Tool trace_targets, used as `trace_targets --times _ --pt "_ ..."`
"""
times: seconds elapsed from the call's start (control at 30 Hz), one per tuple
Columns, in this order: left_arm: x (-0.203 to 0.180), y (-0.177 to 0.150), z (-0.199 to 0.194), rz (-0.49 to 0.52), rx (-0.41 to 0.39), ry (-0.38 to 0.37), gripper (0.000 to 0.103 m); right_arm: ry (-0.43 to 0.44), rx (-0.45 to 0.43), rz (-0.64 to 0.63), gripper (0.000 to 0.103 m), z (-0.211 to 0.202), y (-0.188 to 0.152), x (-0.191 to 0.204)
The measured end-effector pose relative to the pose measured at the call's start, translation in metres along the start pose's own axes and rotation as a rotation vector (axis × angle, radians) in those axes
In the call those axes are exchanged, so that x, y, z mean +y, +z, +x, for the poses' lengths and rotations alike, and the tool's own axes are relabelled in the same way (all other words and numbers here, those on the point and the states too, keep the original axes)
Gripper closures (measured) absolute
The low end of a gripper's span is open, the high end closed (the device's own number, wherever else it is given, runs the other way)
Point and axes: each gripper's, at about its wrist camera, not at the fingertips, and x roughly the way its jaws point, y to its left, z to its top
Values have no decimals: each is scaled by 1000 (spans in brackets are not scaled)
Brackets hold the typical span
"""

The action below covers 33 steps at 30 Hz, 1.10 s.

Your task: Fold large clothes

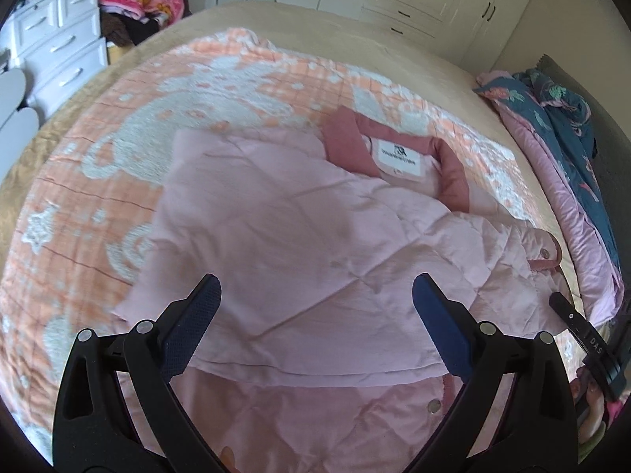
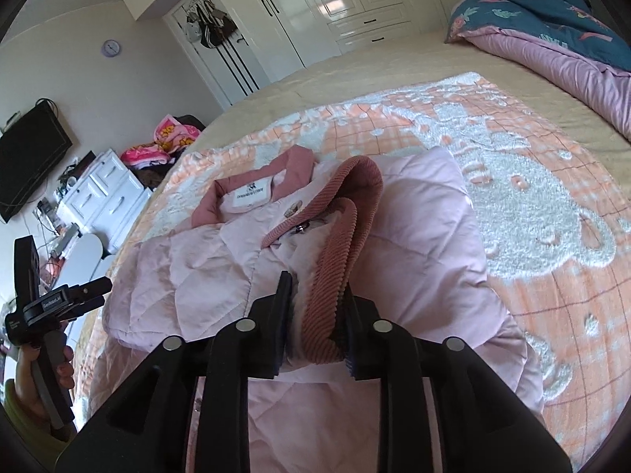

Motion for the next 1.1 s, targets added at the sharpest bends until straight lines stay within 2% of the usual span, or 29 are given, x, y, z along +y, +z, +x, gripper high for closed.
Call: trace_targets --times 0.17,0.23,0.27,0.4,0.57,0.63,0.87,1.1 --pt "-8 -4 12 19 24 9 12 -40 14 -25 65 -5 1 2" --pt "-9 -5 16 28 32 19 12 -67 -10 -26 47 -10 4 2" --pt "-9 -5 17 33 36 19 12 -72 -23 -23 46 -13 6 2" --pt "-7 -7 25 42 55 25 12 -65 -52 -64 45 -21 15 14" --pt "0 -10 41 43 81 41 11 -44 -39 -169 43 -14 26 48" --pt "4 -11 44 36 79 41 10 -36 -22 -209 38 -7 28 63" --pt "12 -14 57 39 84 48 8 -29 66 -317 34 30 26 112" --pt "13 -18 62 62 70 51 8 -62 146 -360 33 63 13 125"
